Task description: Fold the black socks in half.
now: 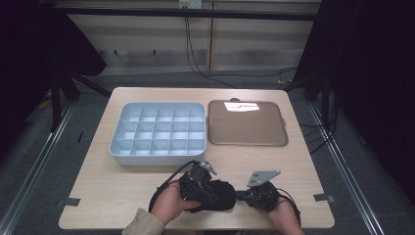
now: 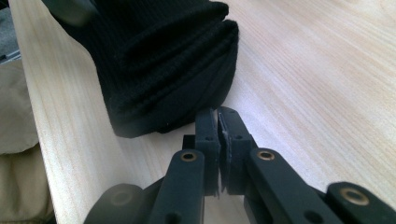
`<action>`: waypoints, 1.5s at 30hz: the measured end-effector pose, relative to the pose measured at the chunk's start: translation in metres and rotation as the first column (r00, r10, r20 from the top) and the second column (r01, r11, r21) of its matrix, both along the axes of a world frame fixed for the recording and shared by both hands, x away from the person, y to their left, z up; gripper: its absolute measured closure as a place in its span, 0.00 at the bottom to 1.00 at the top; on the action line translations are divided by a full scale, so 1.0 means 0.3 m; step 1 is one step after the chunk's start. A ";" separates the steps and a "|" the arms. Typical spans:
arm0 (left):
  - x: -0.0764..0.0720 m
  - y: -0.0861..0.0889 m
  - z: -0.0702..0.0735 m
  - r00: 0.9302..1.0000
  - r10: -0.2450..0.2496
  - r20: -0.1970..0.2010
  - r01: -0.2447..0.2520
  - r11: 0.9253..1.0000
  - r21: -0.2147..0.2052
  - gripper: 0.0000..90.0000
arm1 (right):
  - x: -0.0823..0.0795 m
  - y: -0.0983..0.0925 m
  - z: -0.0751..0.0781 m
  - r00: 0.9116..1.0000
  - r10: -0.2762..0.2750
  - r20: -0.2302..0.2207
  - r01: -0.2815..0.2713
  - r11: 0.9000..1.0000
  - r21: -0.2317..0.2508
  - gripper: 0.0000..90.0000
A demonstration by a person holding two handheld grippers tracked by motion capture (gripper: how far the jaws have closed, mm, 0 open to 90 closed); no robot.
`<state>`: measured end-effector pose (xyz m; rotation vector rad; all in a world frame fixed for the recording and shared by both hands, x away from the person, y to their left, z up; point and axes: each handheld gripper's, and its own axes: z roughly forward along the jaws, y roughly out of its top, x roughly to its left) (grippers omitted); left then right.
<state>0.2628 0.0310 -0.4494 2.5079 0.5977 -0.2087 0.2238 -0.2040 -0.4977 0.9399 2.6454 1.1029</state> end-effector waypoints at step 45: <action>-0.027 -0.067 -0.031 0.999 -0.035 0.015 0.035 0.999 0.002 0.94 | 0.000 0.009 0.000 1.000 0.001 0.004 -0.001 1.000 -0.001 0.97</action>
